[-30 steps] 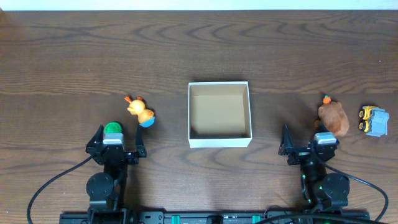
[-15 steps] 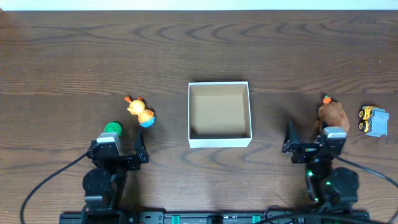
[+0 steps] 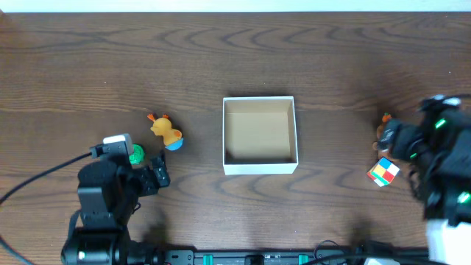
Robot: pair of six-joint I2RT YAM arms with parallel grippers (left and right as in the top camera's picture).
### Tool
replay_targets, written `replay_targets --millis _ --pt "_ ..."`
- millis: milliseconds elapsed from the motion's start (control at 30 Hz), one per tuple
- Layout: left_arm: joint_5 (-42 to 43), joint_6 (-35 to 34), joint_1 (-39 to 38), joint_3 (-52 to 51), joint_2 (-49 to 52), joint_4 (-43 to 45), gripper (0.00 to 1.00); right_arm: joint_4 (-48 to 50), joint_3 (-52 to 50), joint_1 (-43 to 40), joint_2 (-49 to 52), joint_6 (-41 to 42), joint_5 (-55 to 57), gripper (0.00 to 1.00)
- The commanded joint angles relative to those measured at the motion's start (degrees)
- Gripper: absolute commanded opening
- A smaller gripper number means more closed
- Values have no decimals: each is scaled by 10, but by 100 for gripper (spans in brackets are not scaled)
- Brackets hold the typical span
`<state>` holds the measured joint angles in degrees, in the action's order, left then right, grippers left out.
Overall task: Pack container
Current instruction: 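Reach the right gripper to the yellow-grey dump truck and grasp it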
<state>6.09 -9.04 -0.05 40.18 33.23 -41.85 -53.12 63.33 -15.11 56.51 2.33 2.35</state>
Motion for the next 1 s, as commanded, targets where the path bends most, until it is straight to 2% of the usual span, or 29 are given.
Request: replay_targets --millis 0,167,300,433,633,967 --pt "9 -3 2 26 21 -5 98 -42 87 -92 78 -47 -69 99" --pt "8 -3 2 26 27 -5 98 -60 159 -217 192 -73 -89 99" --pt "8 -3 2 26 27 -5 98 -28 164 -260 260 -169 -89 99" --pt "8 -3 2 26 27 -3 98 16 164 -268 335 -224 -109 99" --pt "8 -3 2 26 27 -5 98 13 164 -262 421 -328 -109 99" --pt "8 -3 2 25 27 -5 98 36 164 -261 501 -338 -77 98"
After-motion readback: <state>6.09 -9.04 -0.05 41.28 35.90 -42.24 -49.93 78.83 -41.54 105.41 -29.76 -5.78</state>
